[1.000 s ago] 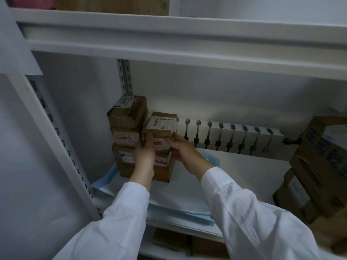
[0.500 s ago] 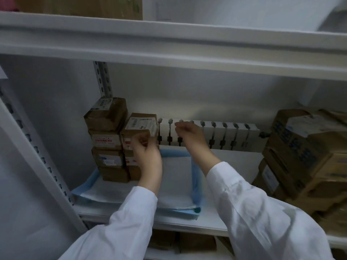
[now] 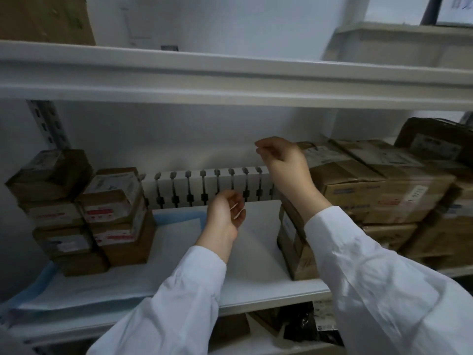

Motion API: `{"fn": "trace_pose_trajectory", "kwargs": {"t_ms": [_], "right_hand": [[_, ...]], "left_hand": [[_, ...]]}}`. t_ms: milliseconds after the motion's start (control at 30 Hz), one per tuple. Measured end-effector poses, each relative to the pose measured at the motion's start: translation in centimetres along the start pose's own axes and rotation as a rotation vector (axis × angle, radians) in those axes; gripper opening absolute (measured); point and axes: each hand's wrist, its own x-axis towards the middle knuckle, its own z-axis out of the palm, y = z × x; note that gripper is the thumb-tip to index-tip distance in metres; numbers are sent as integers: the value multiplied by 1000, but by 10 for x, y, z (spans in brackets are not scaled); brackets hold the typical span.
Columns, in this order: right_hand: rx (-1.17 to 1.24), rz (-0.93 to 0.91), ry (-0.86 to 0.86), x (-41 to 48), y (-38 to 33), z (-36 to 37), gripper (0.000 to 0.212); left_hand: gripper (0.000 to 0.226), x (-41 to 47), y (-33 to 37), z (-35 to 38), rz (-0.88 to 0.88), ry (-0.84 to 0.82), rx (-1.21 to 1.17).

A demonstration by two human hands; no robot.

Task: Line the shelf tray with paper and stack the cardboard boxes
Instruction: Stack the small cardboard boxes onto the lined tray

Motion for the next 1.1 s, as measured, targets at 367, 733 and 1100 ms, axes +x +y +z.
{"fn": "trace_pose_trajectory", "kwargs": {"t_ms": [367,733,1100], "right_hand": [[-672,359,75,-16,36,-92,44],[-414,421,122,-22,64,-119,47],[-242,291,153,-22,67,-121,64]], "left_hand": [[18,-23,-47,65,-177,-164,135],[43,-40,-60,100,-157,-277,242],[48,-36,-62,105,-76,-291,141]]}}
